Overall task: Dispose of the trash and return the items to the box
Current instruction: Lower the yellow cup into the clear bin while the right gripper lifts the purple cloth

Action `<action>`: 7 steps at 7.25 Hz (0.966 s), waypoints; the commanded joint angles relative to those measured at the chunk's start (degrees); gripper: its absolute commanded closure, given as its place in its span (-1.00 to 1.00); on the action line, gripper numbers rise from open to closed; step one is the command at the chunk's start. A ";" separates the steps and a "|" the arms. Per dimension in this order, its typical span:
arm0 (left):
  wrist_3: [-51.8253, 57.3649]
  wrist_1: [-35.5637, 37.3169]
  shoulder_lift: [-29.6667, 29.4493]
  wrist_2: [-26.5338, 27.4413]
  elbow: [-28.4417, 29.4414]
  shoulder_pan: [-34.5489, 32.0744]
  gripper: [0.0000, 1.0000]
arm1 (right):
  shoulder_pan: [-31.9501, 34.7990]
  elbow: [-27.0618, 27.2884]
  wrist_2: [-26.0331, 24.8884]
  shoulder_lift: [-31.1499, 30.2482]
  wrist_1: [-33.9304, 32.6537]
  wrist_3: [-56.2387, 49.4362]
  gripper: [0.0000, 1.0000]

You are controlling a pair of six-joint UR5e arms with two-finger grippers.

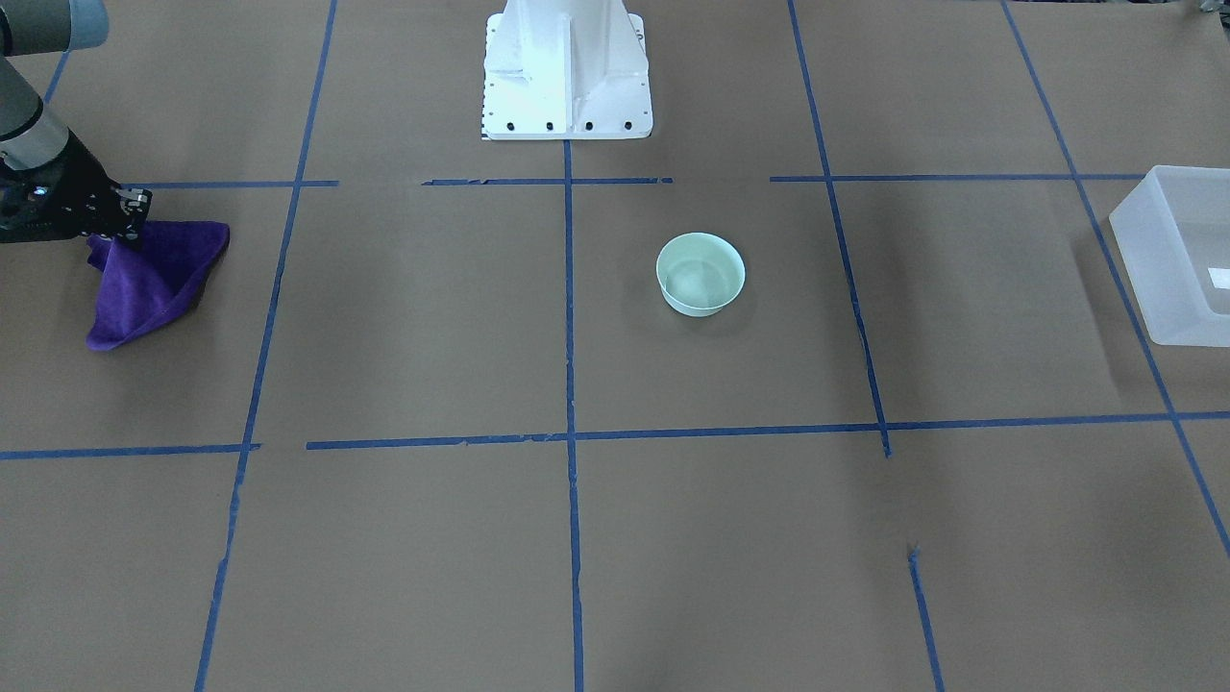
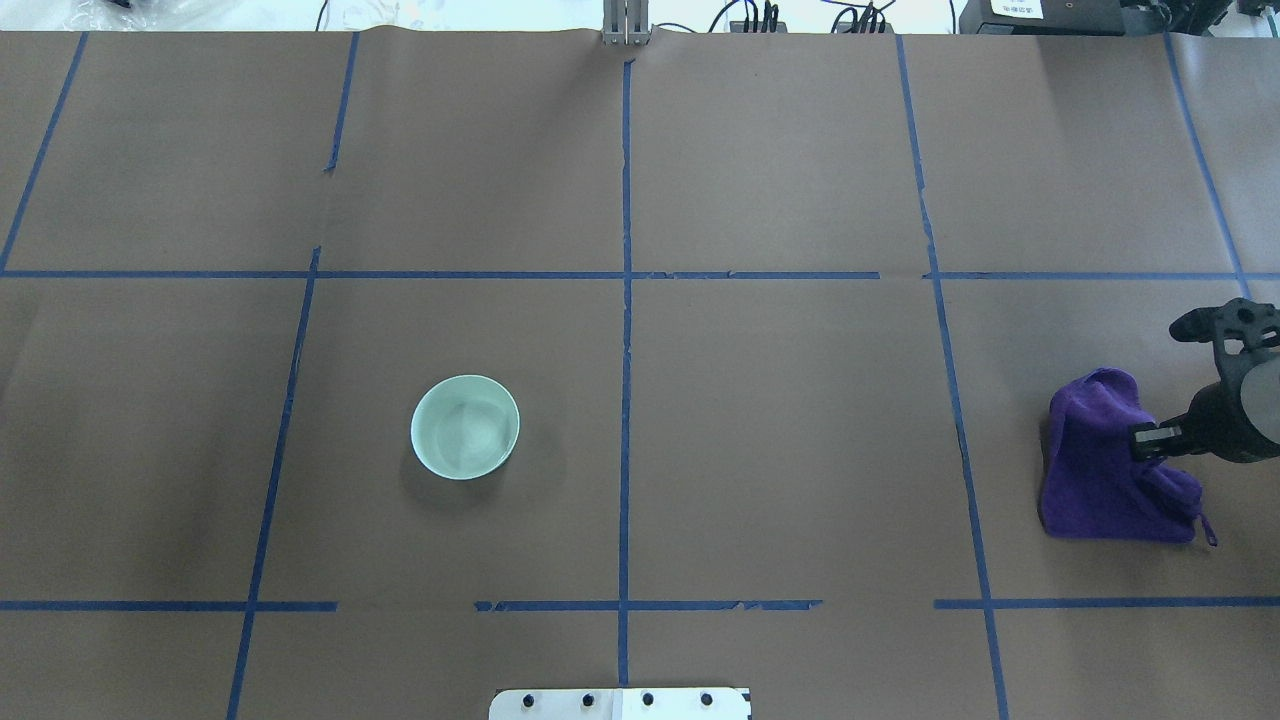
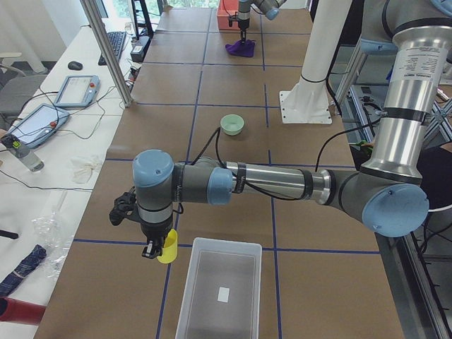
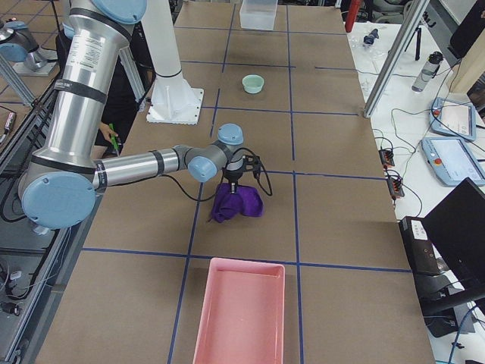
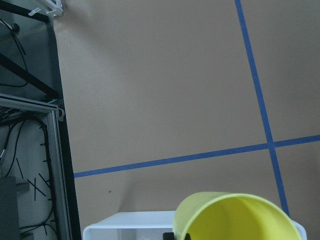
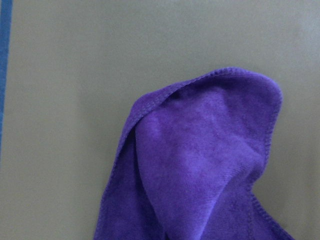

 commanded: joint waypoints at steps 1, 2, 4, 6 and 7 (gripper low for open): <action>-1.95 -1.42 4.66 -0.49 -0.96 -0.04 1.00 | 5.30 8.15 0.38 0.69 -10.56 -0.46 1.00; -3.09 -1.86 7.38 -3.62 -1.76 0.04 1.00 | 9.59 10.20 3.86 0.69 -11.93 -1.07 1.00; -3.19 -6.77 12.49 -9.95 -1.42 1.88 1.00 | 18.81 10.48 10.81 1.56 -12.03 -6.66 1.00; -3.19 -8.96 14.95 -14.00 -1.15 5.12 1.00 | 26.21 10.92 14.35 1.66 -12.03 -12.99 1.00; -3.19 -11.85 16.01 -15.59 -0.37 6.88 1.00 | 28.77 10.84 14.70 1.57 -12.03 -15.20 1.00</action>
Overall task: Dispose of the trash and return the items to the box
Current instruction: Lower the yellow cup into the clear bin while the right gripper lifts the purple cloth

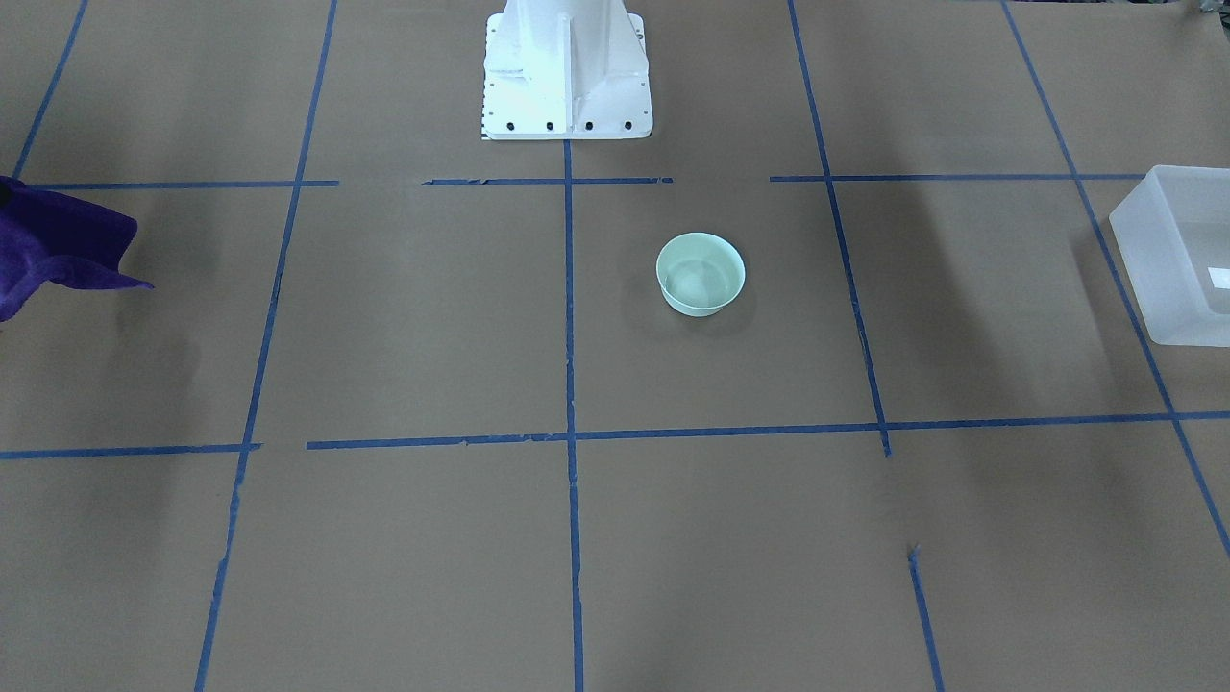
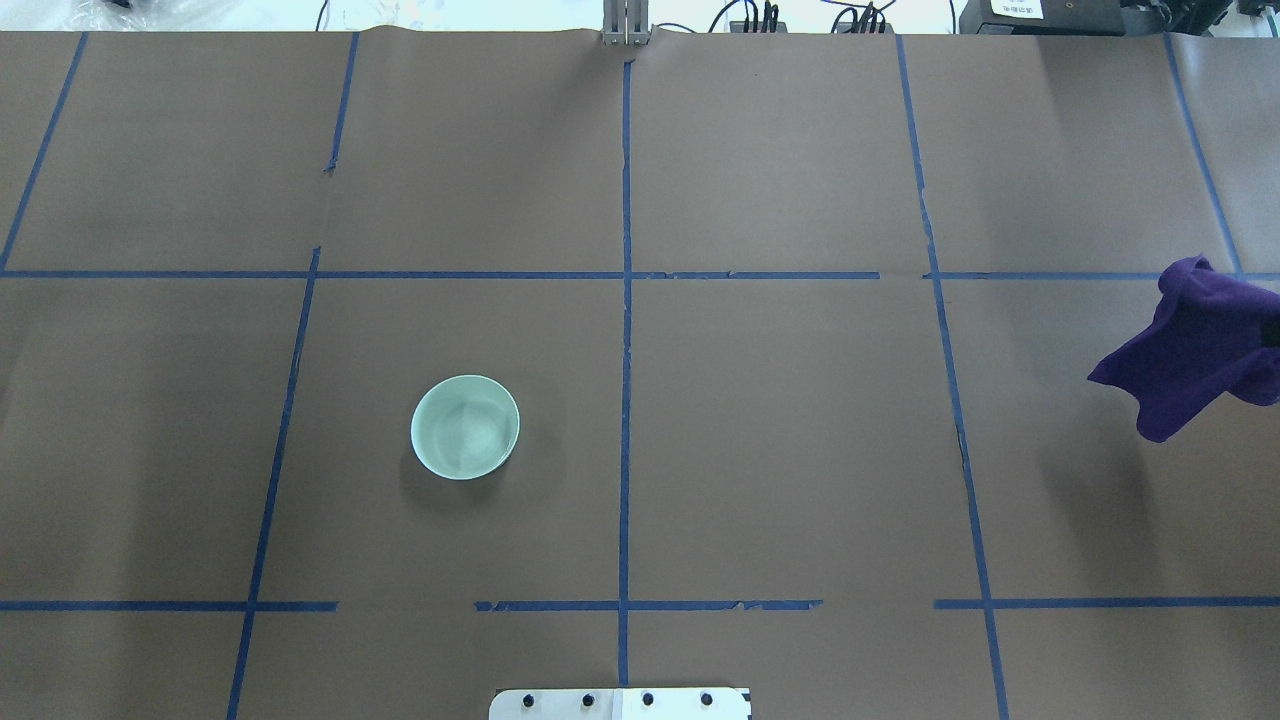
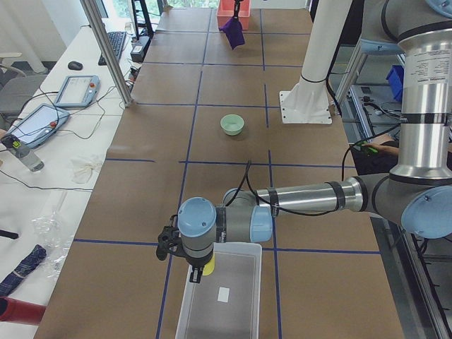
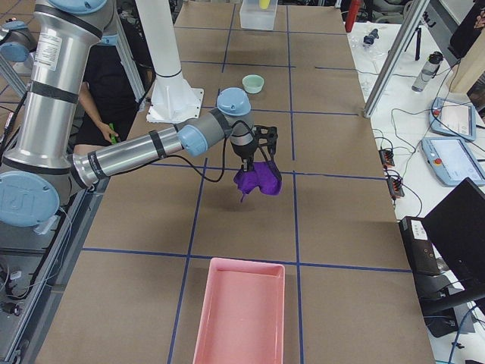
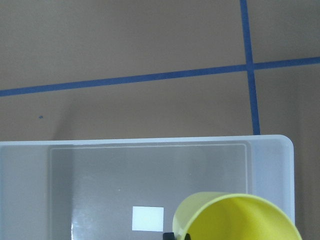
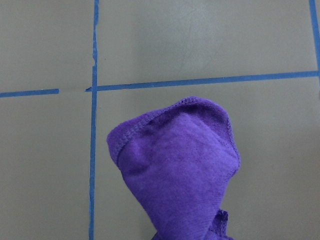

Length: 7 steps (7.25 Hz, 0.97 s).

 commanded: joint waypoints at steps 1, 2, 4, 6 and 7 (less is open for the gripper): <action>-0.01 -5.49 1.96 -2.27 1.26 3.13 1.00 | 5.86 -0.08 0.95 -0.02 -0.10 -6.12 1.00; -0.01 -7.78 1.96 -2.28 2.92 4.01 1.00 | 8.15 -0.43 0.95 -0.19 -0.11 -9.19 1.00; -0.10 -12.18 1.96 -2.28 5.92 5.33 1.00 | 12.19 -0.26 1.04 -0.28 -2.29 -13.50 1.00; -0.10 -12.37 1.96 -2.28 6.01 5.95 1.00 | 16.15 -0.34 0.95 -0.20 -6.33 -21.49 1.00; -0.10 -12.46 1.96 -2.28 6.01 6.30 1.00 | 17.21 -0.26 0.95 -0.20 -7.30 -22.48 1.00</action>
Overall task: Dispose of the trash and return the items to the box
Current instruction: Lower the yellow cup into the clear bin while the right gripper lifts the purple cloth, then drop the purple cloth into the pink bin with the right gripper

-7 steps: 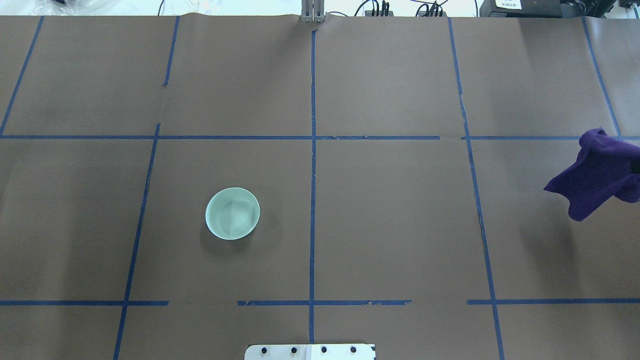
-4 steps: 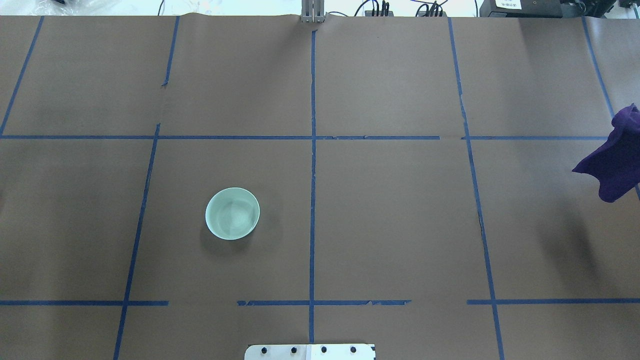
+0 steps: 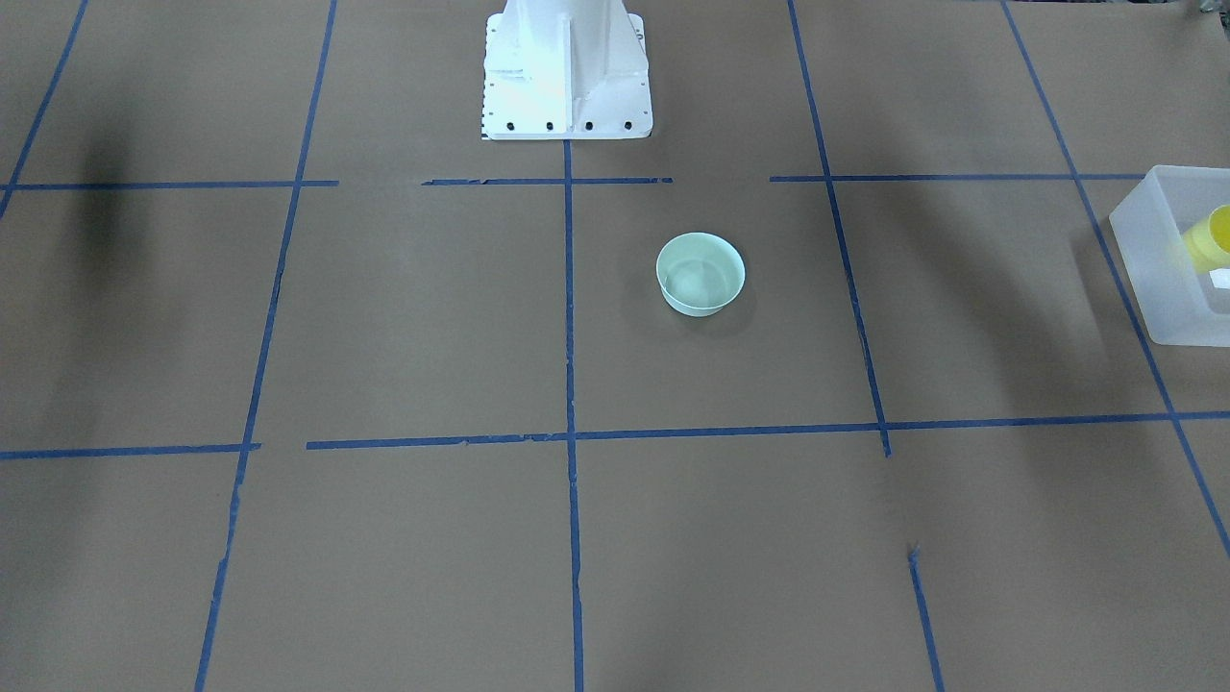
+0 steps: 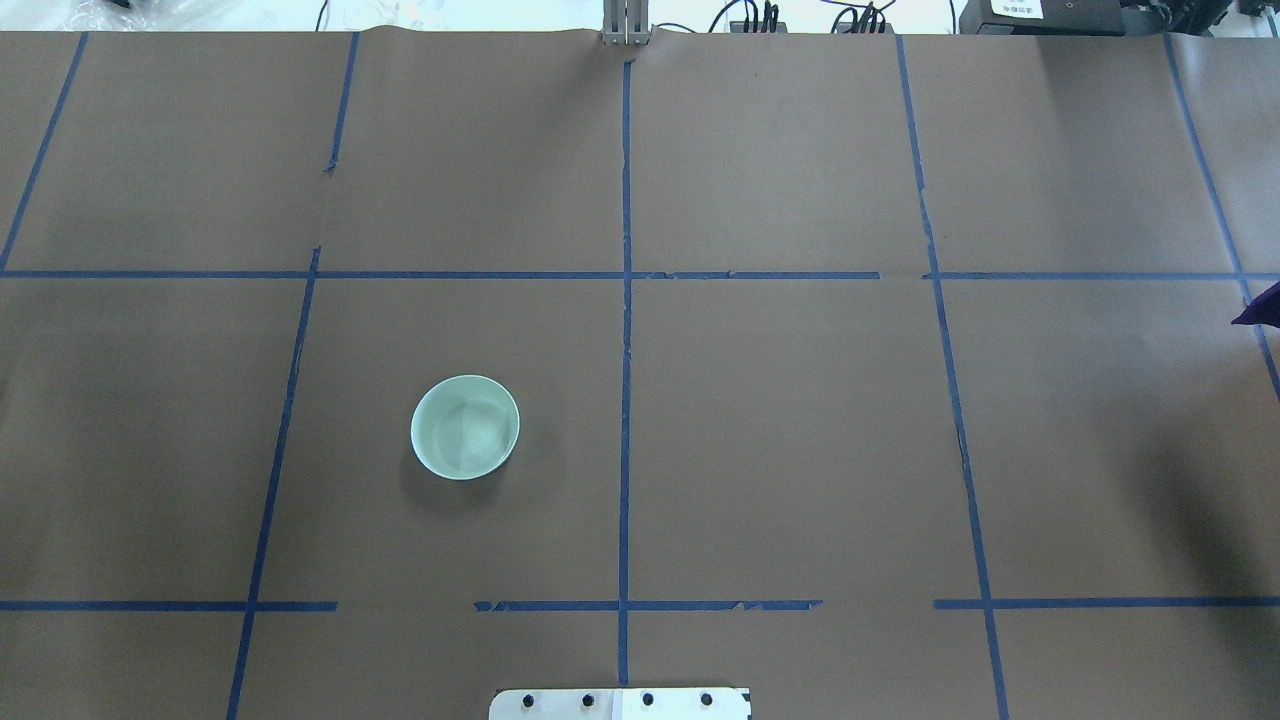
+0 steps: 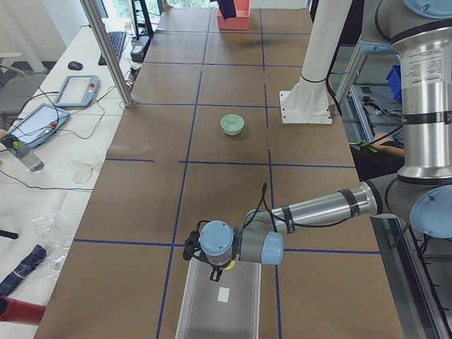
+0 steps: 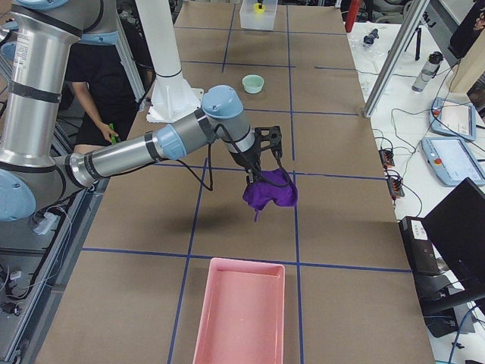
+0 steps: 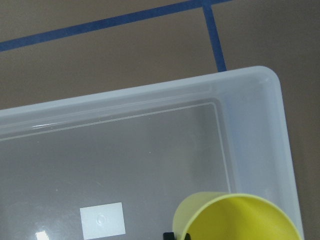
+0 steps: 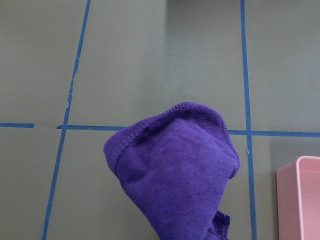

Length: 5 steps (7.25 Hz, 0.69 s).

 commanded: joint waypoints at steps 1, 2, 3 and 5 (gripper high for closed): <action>0.00 -0.29 -0.08 0.00 0.07 0.69 0.95 | 1.98 -0.05 -0.01 0.01 -1.66 -3.18 1.00; -0.09 -1.42 0.00 0.00 0.50 0.95 0.25 | 2.33 -0.13 -0.01 0.10 -1.66 -3.62 1.00; -0.09 -2.48 -0.08 0.08 0.59 1.22 -0.54 | 2.51 -0.22 -0.01 0.10 -1.66 -3.63 1.00; 0.00 -3.63 -0.26 0.44 -0.01 1.31 -0.94 | 3.03 -0.31 -0.01 0.10 -1.66 -4.41 1.00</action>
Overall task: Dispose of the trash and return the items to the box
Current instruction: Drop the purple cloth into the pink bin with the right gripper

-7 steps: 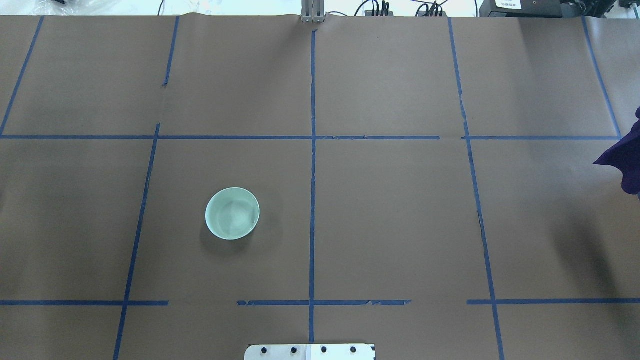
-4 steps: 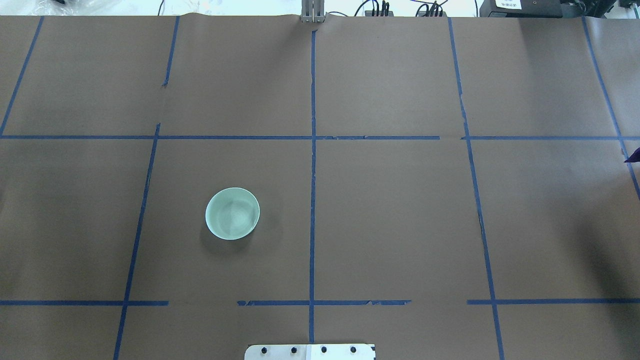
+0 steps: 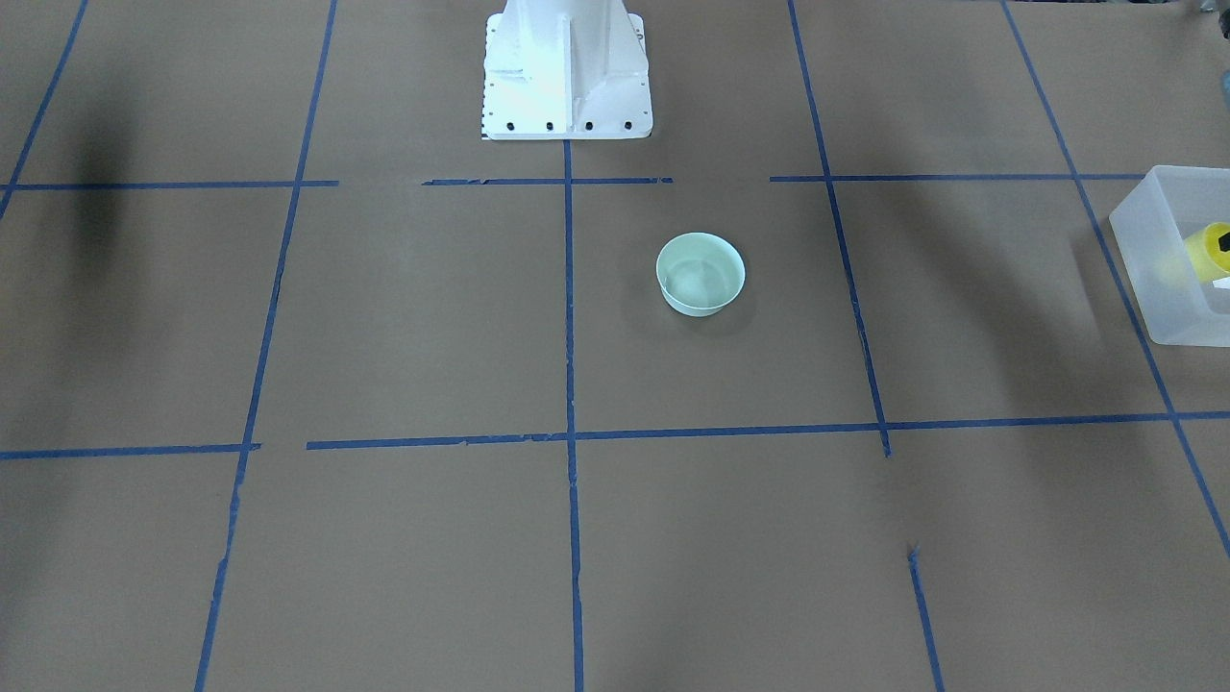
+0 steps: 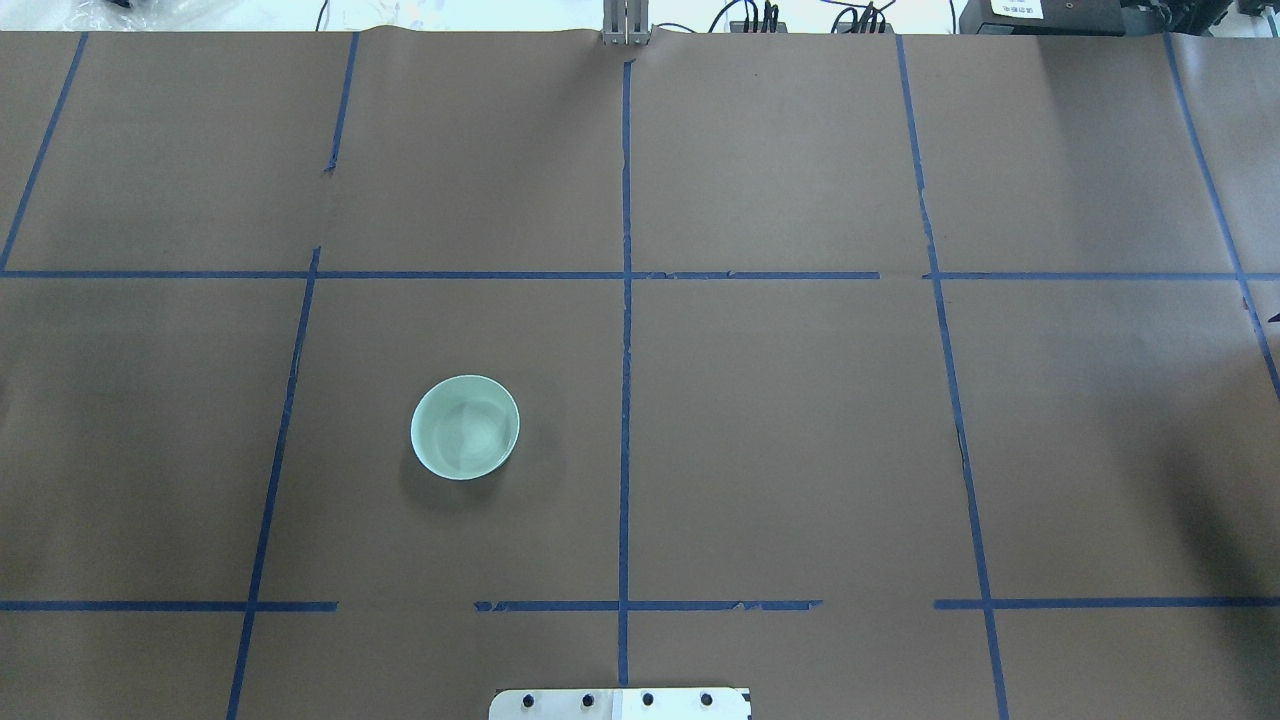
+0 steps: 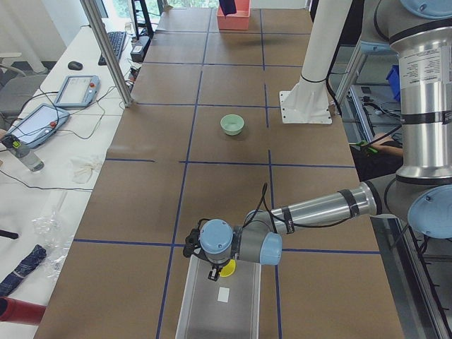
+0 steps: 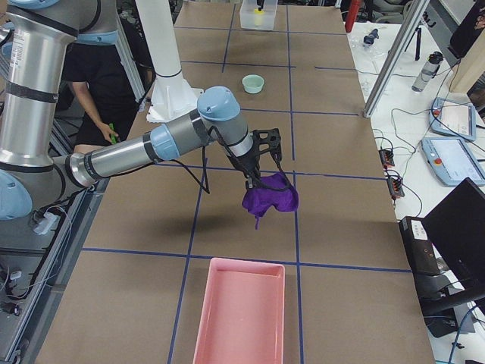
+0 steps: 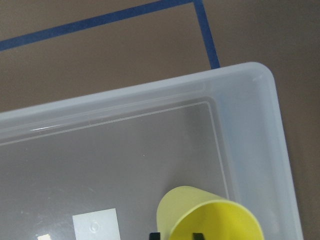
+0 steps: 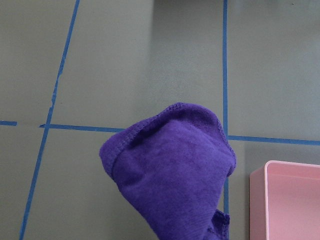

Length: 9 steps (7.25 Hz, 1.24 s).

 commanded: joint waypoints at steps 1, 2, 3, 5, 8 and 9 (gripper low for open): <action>0.03 -0.28 -0.13 0.51 -2.87 -0.18 -0.97 | 0.94 -0.26 0.00 0.01 -0.88 -1.14 1.00; 0.20 0.24 1.18 0.86 -8.02 -0.62 -0.98 | 1.12 -0.26 0.00 0.09 -2.02 -1.75 1.00; 0.20 0.51 2.93 1.65 -12.51 -1.32 -0.99 | 1.12 -0.52 -0.09 0.09 -2.03 -2.80 1.00; -0.32 9.05 1.99 6.65 -21.30 -5.97 -0.99 | 3.91 -2.79 -0.96 0.09 -2.03 -9.79 1.00; -12.31 21.78 -6.79 7.64 -28.10 -5.55 -1.00 | 9.56 -11.57 -10.95 0.53 -1.86 -29.47 1.00; -16.02 21.61 -8.11 6.94 -29.51 -2.85 -1.00 | 11.04 -15.08 -11.16 0.53 -1.07 -32.31 1.00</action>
